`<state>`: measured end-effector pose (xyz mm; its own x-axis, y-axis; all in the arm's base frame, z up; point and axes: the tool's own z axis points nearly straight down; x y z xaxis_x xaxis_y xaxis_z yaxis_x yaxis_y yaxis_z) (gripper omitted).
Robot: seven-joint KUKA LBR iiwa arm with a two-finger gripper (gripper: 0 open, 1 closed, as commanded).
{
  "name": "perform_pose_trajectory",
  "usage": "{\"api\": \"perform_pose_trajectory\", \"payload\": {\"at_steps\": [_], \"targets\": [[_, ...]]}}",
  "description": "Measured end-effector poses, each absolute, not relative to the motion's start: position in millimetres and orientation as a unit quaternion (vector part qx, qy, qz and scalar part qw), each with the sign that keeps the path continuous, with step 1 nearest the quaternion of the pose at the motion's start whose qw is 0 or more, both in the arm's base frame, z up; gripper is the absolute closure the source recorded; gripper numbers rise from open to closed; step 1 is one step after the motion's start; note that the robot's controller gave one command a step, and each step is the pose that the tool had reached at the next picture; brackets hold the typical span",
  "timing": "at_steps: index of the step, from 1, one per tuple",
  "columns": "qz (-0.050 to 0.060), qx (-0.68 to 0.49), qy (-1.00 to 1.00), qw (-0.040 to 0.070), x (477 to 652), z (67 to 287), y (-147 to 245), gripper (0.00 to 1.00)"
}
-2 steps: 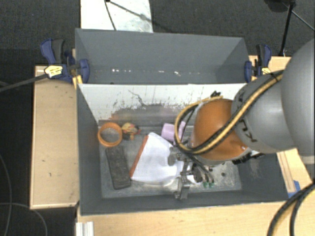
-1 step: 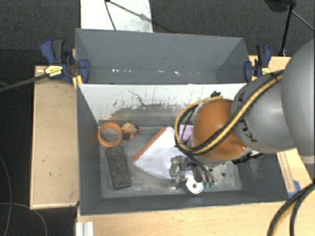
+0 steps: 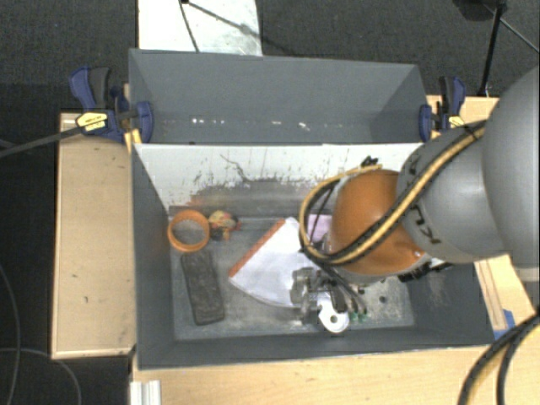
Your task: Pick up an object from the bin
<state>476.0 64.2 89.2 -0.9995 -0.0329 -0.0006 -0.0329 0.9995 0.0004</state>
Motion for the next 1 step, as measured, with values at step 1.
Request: {"api": "perform_pose_trajectory", "payload": {"at_steps": [1], "targets": [[0.000, -0.019, 1.000, 0.001, 477.6, 218.1, 55.5, 1.00]]}}
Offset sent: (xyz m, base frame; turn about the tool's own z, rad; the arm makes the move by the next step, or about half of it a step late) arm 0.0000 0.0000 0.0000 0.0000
